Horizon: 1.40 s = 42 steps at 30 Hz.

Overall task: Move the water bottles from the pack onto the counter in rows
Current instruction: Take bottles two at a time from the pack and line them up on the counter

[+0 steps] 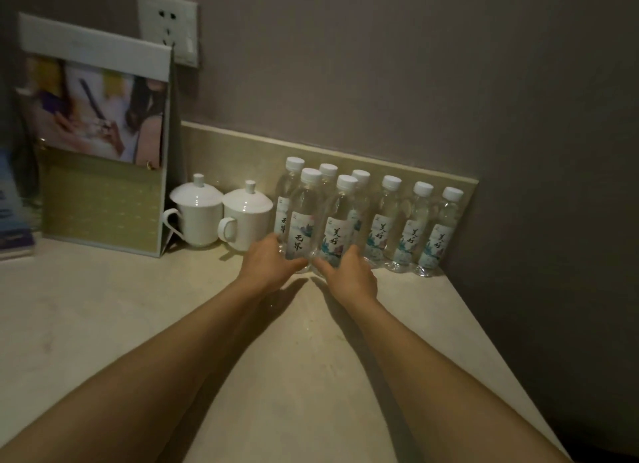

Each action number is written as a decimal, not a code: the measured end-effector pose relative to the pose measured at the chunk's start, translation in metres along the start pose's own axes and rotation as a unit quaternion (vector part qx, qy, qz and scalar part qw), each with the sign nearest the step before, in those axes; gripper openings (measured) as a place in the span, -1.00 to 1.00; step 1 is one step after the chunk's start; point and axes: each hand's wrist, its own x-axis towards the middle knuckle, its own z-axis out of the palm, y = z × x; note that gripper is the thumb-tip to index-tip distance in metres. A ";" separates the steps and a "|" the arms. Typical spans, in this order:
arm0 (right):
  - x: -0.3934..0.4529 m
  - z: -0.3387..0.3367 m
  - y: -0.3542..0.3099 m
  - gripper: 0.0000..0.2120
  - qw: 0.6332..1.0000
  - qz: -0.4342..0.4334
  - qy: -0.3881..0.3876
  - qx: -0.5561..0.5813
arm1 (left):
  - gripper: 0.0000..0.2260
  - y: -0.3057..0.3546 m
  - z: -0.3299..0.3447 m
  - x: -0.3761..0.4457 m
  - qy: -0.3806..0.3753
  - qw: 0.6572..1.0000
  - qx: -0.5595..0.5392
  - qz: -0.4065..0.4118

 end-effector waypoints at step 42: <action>-0.204 -0.372 0.567 -0.74 0.912 0.249 0.290 0.147 | -0.71 0.358 0.514 -0.309 -0.449 0.883 0.002 0.135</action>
